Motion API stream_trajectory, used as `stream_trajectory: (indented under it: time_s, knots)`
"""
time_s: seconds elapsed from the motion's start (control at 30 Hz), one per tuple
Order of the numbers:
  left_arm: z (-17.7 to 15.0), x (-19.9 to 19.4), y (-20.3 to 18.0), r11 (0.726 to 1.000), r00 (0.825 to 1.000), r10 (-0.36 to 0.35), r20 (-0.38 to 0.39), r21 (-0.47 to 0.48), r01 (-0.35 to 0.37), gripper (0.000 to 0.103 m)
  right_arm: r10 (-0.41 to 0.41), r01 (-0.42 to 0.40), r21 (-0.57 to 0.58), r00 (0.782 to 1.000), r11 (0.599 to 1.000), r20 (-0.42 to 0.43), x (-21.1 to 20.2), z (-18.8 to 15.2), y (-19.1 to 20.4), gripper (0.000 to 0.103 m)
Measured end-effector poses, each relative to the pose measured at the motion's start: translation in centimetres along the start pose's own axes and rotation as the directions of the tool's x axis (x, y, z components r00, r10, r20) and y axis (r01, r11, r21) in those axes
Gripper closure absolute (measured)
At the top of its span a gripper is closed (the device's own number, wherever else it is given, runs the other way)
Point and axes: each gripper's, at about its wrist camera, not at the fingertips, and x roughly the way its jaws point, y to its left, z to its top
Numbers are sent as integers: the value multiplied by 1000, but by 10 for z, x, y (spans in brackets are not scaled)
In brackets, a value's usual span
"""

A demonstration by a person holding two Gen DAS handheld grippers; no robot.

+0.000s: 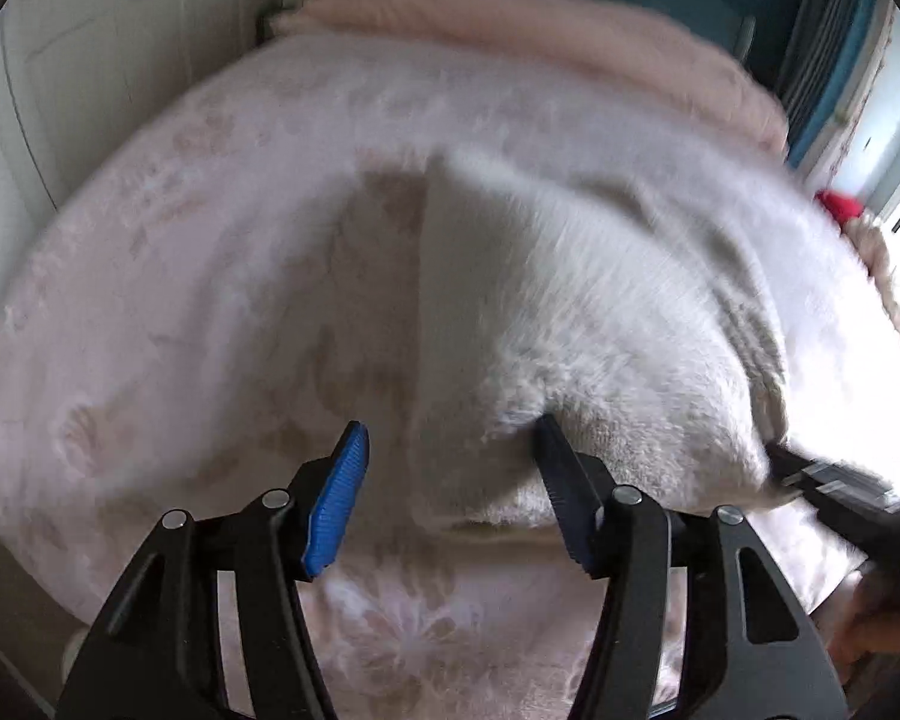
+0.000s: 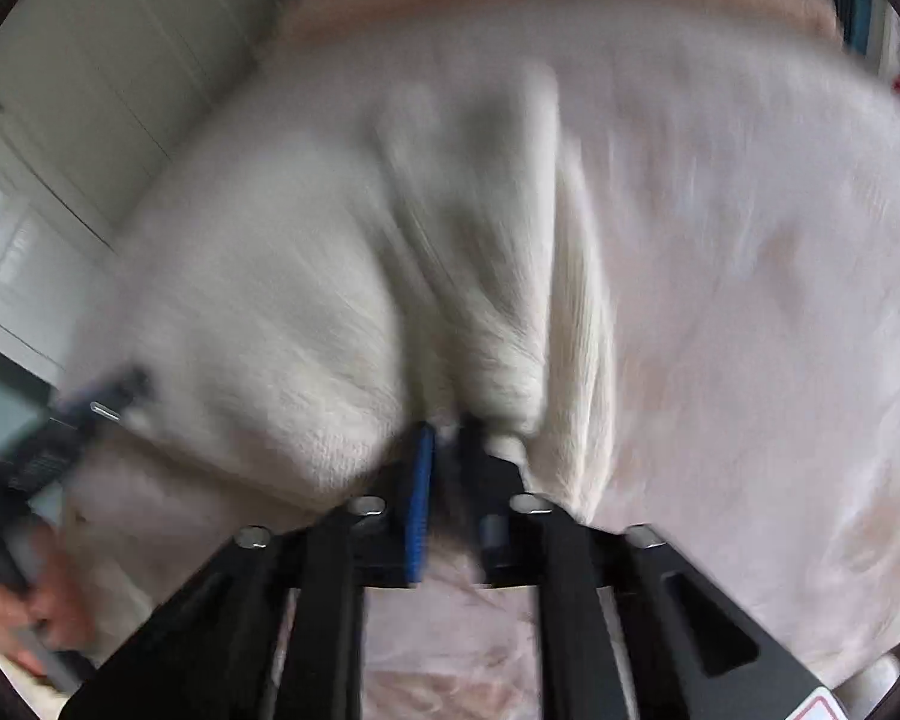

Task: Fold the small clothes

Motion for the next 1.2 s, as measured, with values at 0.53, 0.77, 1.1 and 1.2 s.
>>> stream_trajectory:
  time_s: [0.53,0.77,1.1,1.2]
  knots:
    - [-16,-95,-59,985,986,103,130,123,-119,18,-144,122,116,969,986,203,-126,-39,1,59]
    - [-38,-121,-82,971,967,155,202,147,-186,11,-188,159,138,955,978,230,-144,-64,-3,44]
    - [-61,-140,-96,971,959,142,247,152,-183,11,-221,181,165,937,970,270,-163,-91,1,37]
    - [-66,-142,-98,974,960,130,248,147,-169,11,-226,187,159,934,969,278,-166,-96,5,36]
